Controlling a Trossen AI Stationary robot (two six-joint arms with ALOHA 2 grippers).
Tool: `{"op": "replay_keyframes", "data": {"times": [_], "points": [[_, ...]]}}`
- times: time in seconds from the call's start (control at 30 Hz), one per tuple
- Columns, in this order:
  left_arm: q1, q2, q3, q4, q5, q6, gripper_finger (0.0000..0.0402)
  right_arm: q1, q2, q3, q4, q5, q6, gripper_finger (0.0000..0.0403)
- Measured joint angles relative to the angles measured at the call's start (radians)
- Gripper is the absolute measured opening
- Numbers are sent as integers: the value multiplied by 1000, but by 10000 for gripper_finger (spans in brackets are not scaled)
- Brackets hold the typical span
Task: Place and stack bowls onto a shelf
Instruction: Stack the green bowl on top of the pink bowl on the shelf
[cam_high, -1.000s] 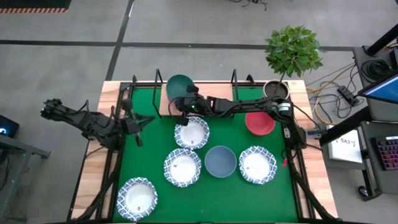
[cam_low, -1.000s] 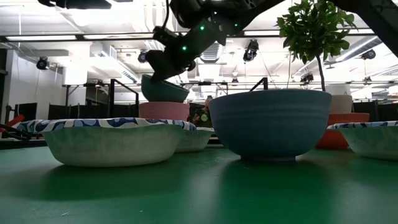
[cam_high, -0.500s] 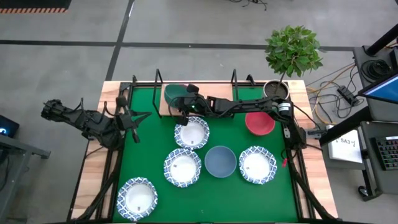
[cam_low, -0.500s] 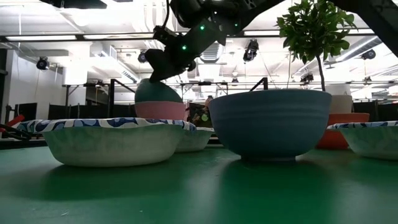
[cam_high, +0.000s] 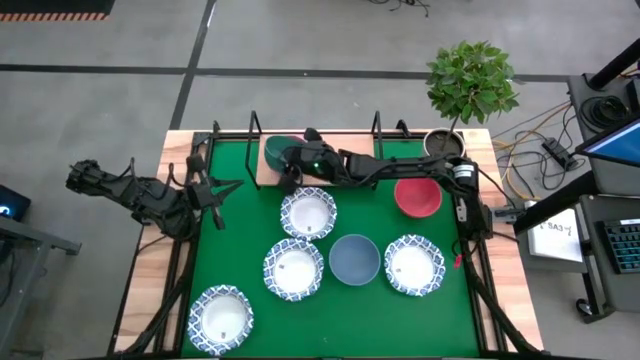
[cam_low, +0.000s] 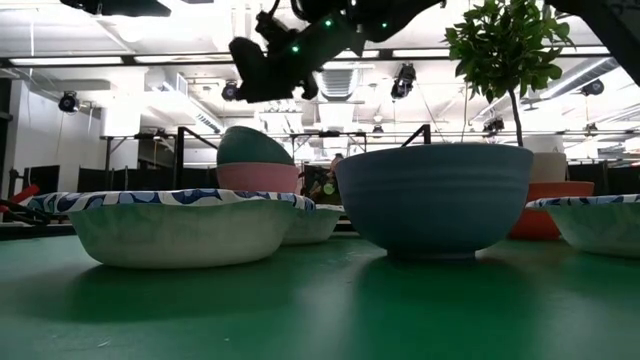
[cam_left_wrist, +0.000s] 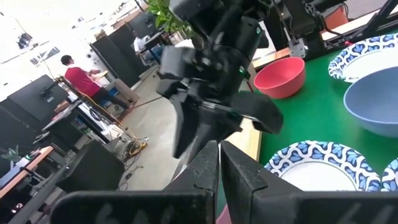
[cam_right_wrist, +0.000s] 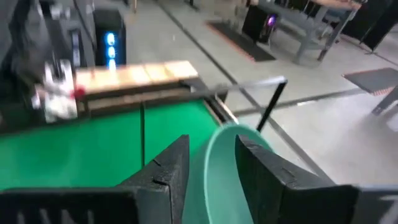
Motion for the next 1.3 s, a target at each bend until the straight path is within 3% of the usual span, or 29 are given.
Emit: {"op": "replay_keyframes", "data": {"times": [0.2,0.47,0.87,1.07,1.3], "points": [[0,2,0,1,0,0,0,-16,55,-10,145,-1,24,70],[0,2,0,0,0,0,0,-16,127,-11,169,-11,43,12],[0,2,0,1,0,0,0,-17,137,7,154,-3,54,9],[0,2,0,1,1,0,0,-41,144,24,257,-1,51,9],[0,3,0,1,1,0,0,-74,207,22,302,-90,105,9]]}}
